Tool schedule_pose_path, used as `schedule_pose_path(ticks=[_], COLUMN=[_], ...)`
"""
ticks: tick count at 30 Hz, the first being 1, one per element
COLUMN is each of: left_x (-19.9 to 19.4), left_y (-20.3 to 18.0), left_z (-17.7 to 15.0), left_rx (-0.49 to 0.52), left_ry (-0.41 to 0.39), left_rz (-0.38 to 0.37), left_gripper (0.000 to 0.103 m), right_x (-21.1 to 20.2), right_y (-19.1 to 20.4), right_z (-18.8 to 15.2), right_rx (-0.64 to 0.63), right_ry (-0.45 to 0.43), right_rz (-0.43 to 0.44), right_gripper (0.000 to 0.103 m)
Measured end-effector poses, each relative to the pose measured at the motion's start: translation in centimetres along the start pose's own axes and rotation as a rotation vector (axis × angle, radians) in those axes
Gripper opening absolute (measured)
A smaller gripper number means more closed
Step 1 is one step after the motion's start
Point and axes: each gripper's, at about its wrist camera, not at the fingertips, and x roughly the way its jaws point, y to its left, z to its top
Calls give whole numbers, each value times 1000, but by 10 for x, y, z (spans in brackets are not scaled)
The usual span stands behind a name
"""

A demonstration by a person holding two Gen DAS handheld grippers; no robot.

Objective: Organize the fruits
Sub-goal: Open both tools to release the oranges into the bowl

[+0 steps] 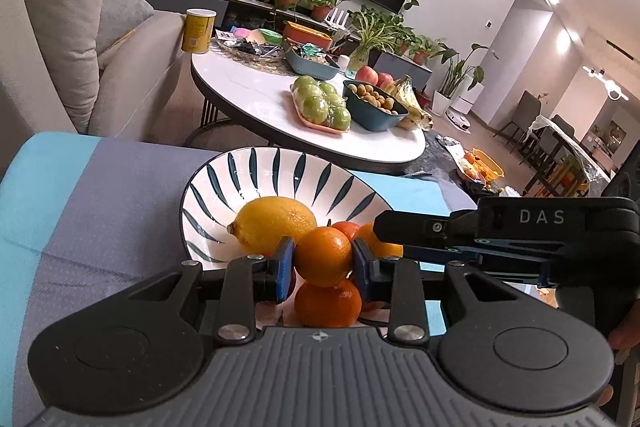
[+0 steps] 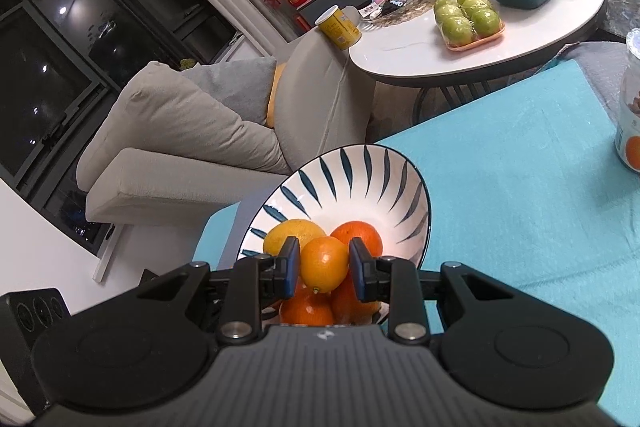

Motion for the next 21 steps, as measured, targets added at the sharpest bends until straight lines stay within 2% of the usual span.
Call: schedule_pose_path(ticks=[12,16,21], left_x=[2,-1,-7], left_y=[7,7,4], left_z=[3,4,5], left_rx=[-28,-30,-27], left_ry=[-2,-8,-19], left_rz=[-3,8,11], left_gripper=[29,35,37], right_x=[5,5,3], right_y=[-11,-11,-11], right_z=[9,9,8], right_rx=[56,59,71], right_ry=[-6,-8,-8], right_rz=[14,12,13], right_gripper=[35,35,35])
